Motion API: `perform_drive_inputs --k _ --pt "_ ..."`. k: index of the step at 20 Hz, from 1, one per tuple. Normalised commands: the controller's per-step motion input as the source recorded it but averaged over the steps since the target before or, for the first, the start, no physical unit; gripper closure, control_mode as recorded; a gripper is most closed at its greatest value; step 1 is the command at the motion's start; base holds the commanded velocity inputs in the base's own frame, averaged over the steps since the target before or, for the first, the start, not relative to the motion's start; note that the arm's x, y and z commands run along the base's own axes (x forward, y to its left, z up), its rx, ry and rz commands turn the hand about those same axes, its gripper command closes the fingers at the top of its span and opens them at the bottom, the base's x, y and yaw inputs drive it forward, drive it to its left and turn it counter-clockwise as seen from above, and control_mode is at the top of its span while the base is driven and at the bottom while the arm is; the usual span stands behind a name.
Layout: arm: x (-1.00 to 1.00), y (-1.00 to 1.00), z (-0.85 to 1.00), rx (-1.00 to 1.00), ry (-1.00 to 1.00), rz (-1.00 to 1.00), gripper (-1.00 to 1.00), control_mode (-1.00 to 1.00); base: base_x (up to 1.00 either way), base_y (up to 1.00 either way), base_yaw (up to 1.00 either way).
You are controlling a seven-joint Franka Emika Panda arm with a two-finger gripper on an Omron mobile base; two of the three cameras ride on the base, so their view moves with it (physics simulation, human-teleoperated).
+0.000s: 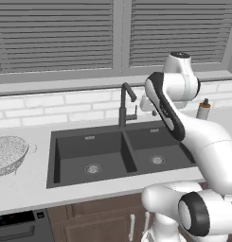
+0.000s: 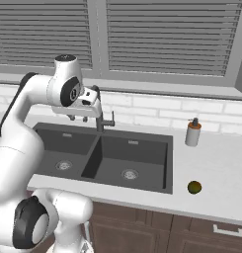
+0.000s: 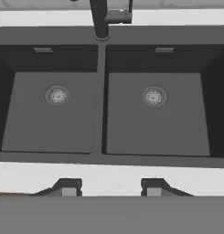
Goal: Put the colander in the sink, put the mango in the colander, and turn on the sink faucet and pour water over the colander.
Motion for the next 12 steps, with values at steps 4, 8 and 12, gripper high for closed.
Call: perform_drive_inputs --k 4,8,12 --pt "-0.23 0.0 0.0 0.0 -0.01 0.0 -1.0 -1.0 0.0 0.0 0.0" --pt "-0.64 0.47 -0.07 0.0 0.0 -0.03 -1.0 -1.0 0.0 0.0 0.0" --pt "-0.75 0.83 -0.22 0.01 -0.03 -0.07 -1.0 -1.0 0.0 0.0 0.0"
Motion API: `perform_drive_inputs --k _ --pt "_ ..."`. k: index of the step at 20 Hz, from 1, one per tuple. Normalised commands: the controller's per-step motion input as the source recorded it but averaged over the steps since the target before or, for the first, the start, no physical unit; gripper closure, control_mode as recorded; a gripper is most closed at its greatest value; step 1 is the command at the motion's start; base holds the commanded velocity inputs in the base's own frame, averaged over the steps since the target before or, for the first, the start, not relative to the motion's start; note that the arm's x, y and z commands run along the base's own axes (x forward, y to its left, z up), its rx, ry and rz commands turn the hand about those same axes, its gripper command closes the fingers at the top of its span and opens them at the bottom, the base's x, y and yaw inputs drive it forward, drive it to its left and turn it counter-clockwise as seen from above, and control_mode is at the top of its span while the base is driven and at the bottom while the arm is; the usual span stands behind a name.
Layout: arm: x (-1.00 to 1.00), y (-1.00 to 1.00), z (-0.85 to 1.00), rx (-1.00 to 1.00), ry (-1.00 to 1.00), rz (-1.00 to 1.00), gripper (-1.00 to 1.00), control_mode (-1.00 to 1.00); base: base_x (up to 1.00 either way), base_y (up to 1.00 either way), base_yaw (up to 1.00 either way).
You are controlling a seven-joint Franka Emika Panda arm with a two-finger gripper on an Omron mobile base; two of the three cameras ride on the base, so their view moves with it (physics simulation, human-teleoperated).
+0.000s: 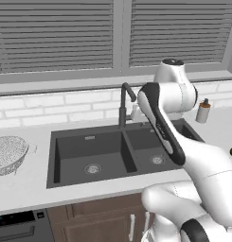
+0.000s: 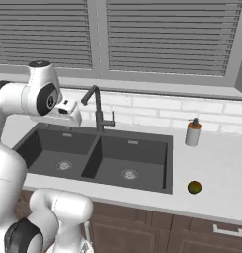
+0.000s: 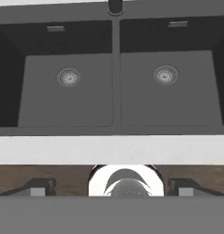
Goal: Put the colander in the sink, put the mango in the colander, and turn on the sink faucet and pour water over the colander.
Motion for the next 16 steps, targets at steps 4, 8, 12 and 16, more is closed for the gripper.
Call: perform_drive_inputs --k 4,8,12,16 --pt "-0.66 0.77 -0.37 0.13 0.0 -0.11 -1.0 -1.0 0.0 0.0 0.0" --pt "-0.61 0.74 -0.38 0.23 0.0 -0.14 -1.0 -1.0 0.0 0.0 0.0" --pt "-0.48 0.93 -0.36 0.21 0.0 -0.15 -1.0 -1.0 0.0 0.0 0.0" --pt "-0.27 0.91 -0.25 0.21 0.0 -0.11 -1.0 -1.0 0.0 0.0 0.0"
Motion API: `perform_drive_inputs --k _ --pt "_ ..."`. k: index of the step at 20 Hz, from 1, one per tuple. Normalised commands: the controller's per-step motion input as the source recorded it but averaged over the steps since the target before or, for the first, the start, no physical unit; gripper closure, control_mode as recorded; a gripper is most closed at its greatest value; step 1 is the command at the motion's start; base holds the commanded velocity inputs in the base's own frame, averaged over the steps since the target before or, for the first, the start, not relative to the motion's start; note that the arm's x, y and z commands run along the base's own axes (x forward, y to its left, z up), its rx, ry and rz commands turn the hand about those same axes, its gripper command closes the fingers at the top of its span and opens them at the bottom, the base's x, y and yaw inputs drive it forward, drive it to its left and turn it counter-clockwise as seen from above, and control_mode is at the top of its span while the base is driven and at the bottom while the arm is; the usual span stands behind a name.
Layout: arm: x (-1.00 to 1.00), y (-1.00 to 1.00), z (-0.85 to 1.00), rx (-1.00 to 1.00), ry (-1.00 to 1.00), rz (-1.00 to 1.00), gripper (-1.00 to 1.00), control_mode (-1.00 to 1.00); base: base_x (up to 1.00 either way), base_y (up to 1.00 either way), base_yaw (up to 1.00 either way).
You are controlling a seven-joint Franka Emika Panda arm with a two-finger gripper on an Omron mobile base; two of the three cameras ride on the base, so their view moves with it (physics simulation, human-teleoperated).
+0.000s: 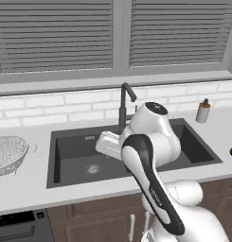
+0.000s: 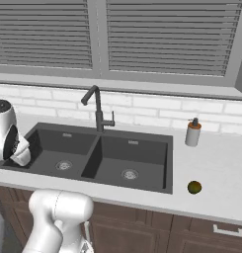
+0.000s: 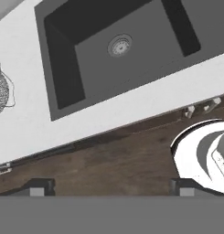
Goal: Put the colander in the sink, put the mango in the colander, and turn on the sink faucet and pour water over the colander.
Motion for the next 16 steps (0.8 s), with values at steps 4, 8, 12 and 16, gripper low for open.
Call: perform_drive_inputs --k 4,8,12,16 --pt "-0.04 0.97 -0.05 0.11 -0.03 -0.06 -1.0 -1.0 0.0 0.0 0.0" --pt "0.03 1.0 0.0 0.01 -0.12 -0.05 -1.0 -1.0 0.0 0.0 0.0" --pt "0.1 0.99 0.0 0.02 -0.09 -0.01 -1.0 -1.0 0.0 0.0 0.0" --pt "0.18 0.8 0.02 0.02 -0.02 0.0 -1.0 -1.0 0.0 0.0 0.0"
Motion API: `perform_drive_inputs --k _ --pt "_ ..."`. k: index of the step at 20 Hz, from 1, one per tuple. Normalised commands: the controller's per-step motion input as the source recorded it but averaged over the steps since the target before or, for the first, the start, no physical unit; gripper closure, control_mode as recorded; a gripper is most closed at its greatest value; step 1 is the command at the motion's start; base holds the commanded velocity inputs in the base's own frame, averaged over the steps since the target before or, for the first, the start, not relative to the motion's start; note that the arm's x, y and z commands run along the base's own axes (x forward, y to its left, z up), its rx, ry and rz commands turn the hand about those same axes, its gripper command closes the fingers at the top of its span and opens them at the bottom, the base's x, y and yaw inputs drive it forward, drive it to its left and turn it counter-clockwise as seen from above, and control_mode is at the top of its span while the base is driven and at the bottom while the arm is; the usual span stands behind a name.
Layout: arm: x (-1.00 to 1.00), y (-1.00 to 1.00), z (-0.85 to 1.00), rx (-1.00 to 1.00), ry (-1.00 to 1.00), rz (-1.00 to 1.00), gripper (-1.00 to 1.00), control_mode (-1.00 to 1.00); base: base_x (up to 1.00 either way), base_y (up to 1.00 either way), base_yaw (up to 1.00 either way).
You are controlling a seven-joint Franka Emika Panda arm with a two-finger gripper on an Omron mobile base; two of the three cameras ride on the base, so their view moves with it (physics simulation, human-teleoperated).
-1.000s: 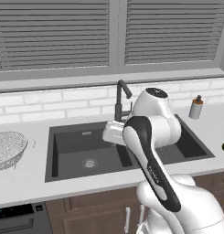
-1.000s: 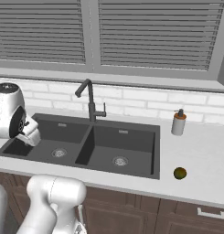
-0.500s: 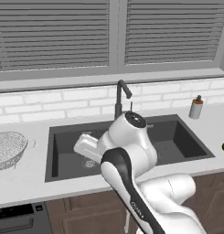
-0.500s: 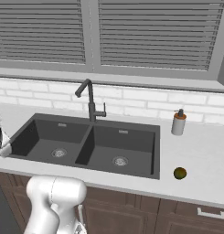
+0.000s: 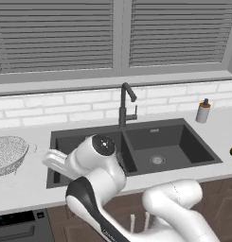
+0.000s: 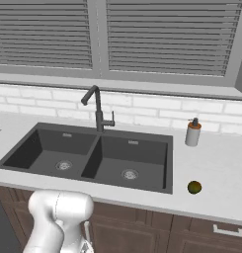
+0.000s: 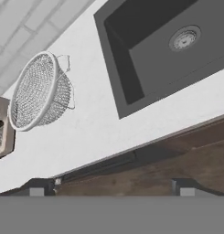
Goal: Put the colander in the sink, put the mango in the colander, and turn on the sink faucet and pour water over the colander.
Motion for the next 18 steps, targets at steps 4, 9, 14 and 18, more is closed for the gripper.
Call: perform_drive_inputs --k 4,9,14,18 --pt "0.38 0.46 0.07 0.03 0.0 0.0 -1.0 -1.0 0.0 0.0 0.0" --pt "0.62 0.31 0.05 0.09 0.0 0.0 -1.0 -1.0 0.0 0.0 0.0" --pt "0.55 0.27 0.0 0.02 0.07 0.0 -1.0 -1.0 0.0 0.0 0.0" --pt "0.42 0.35 0.0 0.0 0.07 0.0 -1.0 -1.0 0.0 0.0 0.0"
